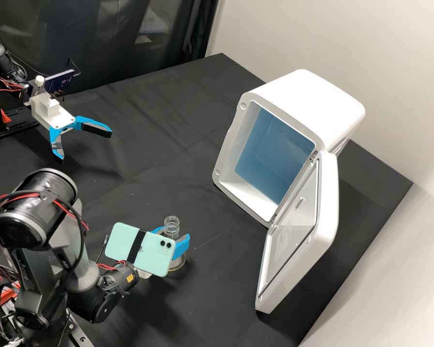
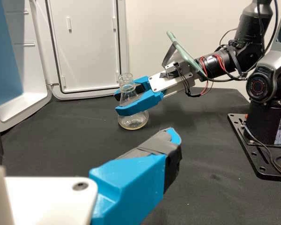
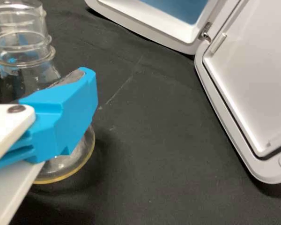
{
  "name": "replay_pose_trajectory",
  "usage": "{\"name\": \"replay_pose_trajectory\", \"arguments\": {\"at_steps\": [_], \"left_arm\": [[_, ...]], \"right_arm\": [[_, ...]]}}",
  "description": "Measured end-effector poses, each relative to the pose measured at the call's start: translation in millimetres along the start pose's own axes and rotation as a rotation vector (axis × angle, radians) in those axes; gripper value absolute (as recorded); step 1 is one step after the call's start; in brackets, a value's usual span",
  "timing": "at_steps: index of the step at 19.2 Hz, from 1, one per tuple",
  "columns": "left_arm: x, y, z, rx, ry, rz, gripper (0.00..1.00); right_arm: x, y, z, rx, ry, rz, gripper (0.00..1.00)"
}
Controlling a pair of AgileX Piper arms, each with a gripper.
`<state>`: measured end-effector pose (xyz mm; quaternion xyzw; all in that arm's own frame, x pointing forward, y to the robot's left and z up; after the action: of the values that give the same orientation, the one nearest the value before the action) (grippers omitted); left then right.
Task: Take the flask out of the incubator
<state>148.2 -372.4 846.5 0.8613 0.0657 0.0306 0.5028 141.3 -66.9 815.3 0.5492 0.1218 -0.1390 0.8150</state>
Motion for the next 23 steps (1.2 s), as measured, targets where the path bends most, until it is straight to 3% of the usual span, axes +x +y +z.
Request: {"name": "replay_pose_trajectory", "arguments": {"at_steps": [6,10,23], "left_arm": [[-0.6,-0.9,0.5,0.007,-0.012,-0.011,1.0],[-0.6,-1.2,1.0,0.005,-0.017,-0.015,1.0],[-1.6,-0.5,0.4,0.005,-0.013,-0.012,1.0]], "right_arm": [[2.3,-3.6,1.0,0.002,0.031,-0.001,1.0],[3.3,-6.1,2.3,0.013,0.033,-0.012,1.0],[3.4,-7.0,3.2,0.009,0.03,-0.016,1.0]]}}
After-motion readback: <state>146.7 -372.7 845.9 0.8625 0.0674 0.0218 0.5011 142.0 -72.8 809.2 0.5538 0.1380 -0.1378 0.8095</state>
